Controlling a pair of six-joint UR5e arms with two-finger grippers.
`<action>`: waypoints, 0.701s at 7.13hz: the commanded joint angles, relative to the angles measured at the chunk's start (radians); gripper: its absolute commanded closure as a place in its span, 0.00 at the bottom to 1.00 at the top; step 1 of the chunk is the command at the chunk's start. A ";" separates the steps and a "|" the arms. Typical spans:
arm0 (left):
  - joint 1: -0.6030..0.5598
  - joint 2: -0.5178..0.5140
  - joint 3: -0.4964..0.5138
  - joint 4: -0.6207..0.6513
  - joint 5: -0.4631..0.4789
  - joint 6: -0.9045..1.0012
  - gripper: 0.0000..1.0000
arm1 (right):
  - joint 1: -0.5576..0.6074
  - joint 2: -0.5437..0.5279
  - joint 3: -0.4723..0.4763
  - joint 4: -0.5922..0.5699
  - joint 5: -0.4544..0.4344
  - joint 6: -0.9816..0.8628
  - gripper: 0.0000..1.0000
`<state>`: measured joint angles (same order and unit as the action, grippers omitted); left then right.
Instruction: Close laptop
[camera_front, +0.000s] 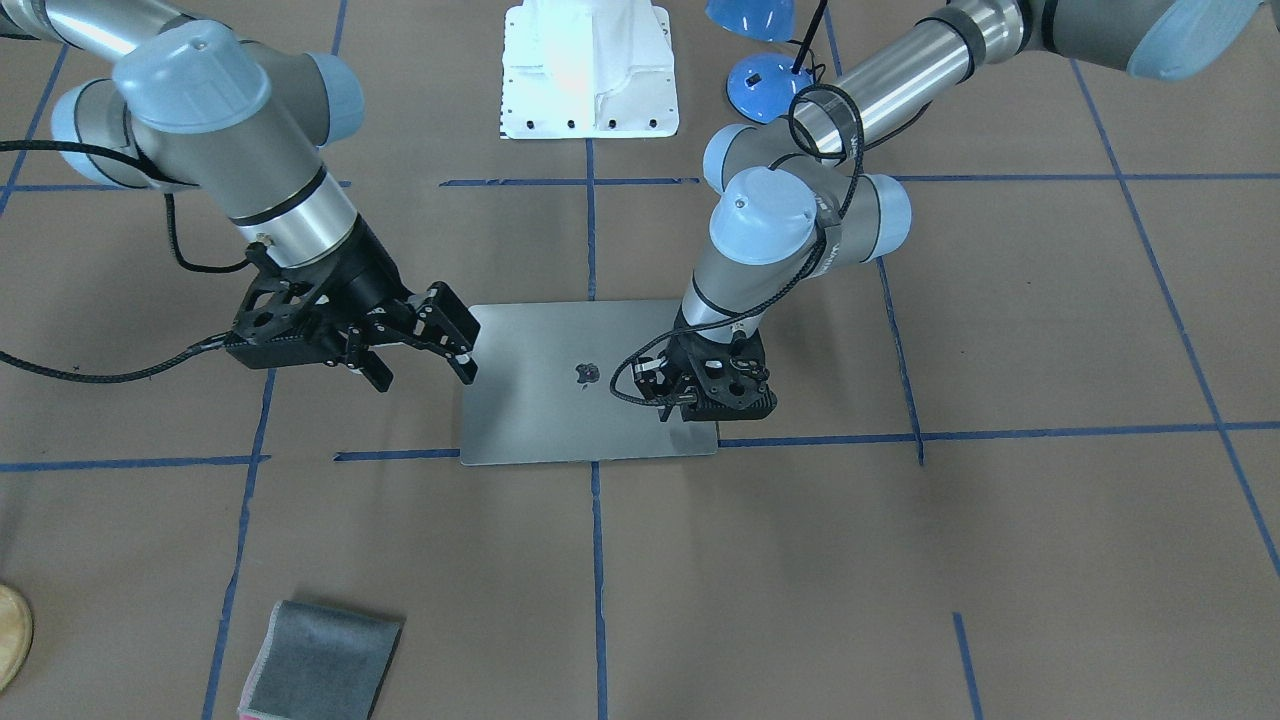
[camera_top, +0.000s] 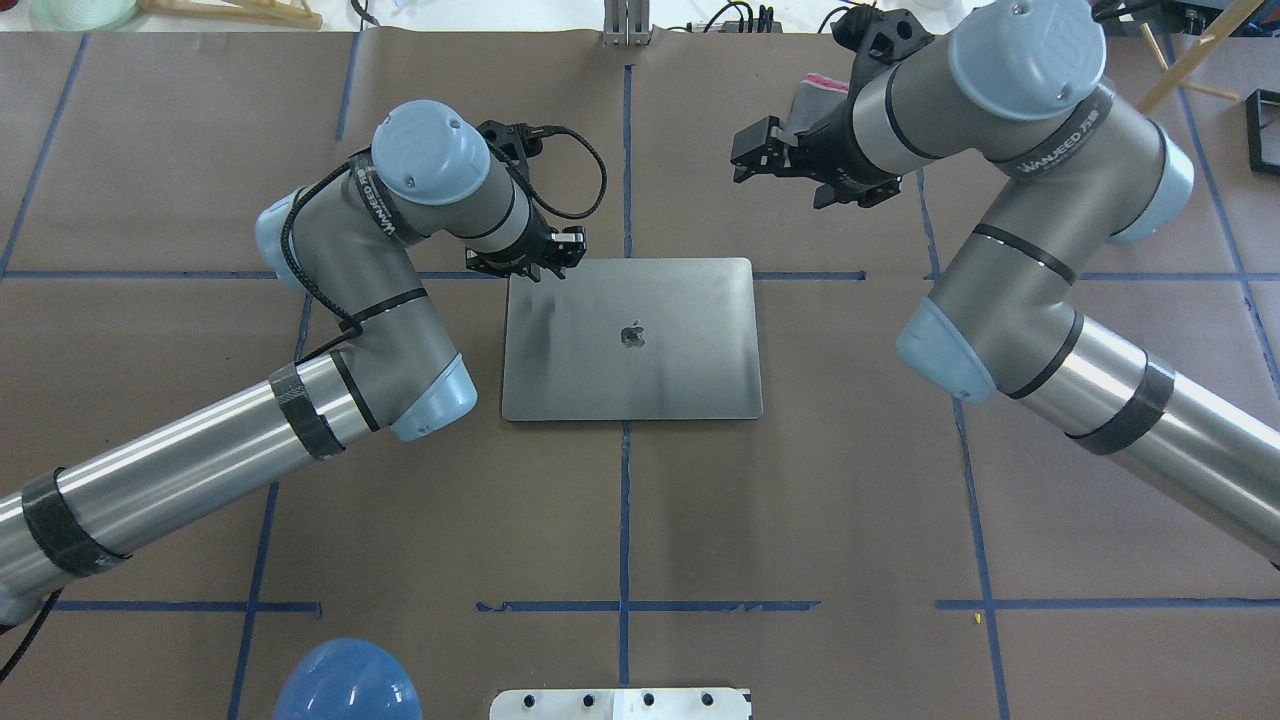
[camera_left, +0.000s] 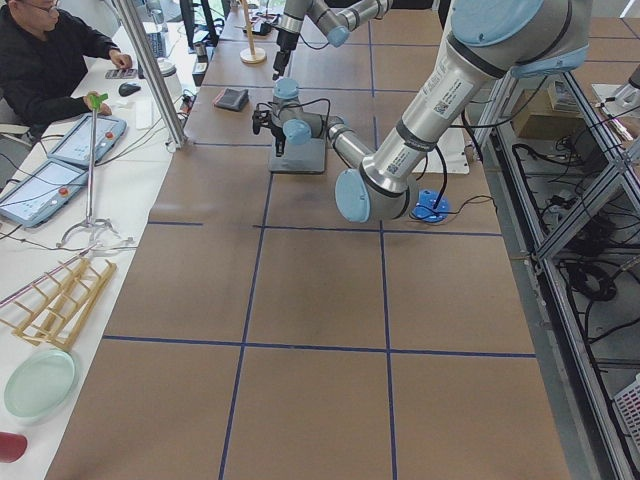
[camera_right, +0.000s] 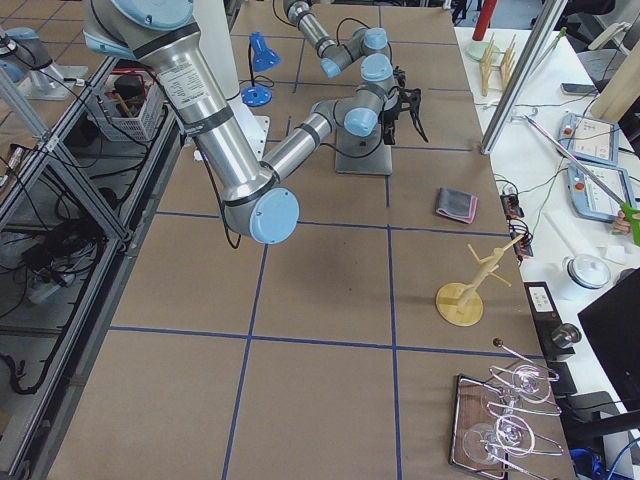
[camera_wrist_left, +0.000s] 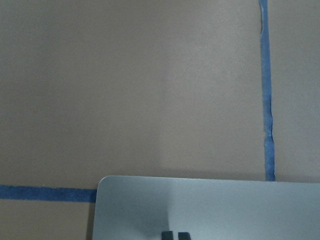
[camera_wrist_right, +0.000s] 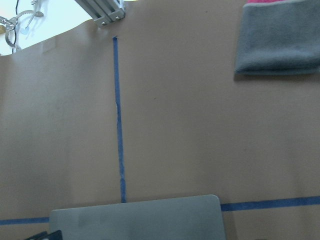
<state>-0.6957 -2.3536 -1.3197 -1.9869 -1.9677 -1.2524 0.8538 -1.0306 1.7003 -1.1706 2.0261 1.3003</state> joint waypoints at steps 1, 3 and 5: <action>-0.127 0.034 -0.057 0.102 -0.196 0.013 0.00 | 0.098 -0.128 0.091 -0.045 0.104 -0.120 0.01; -0.197 0.169 -0.235 0.278 -0.215 0.209 0.00 | 0.154 -0.251 0.304 -0.441 0.096 -0.487 0.01; -0.301 0.291 -0.416 0.472 -0.215 0.472 0.00 | 0.247 -0.422 0.406 -0.548 0.109 -0.793 0.01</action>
<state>-0.9352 -2.1466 -1.6258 -1.6216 -2.1798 -0.9353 1.0360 -1.3390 2.0442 -1.6512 2.1254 0.7016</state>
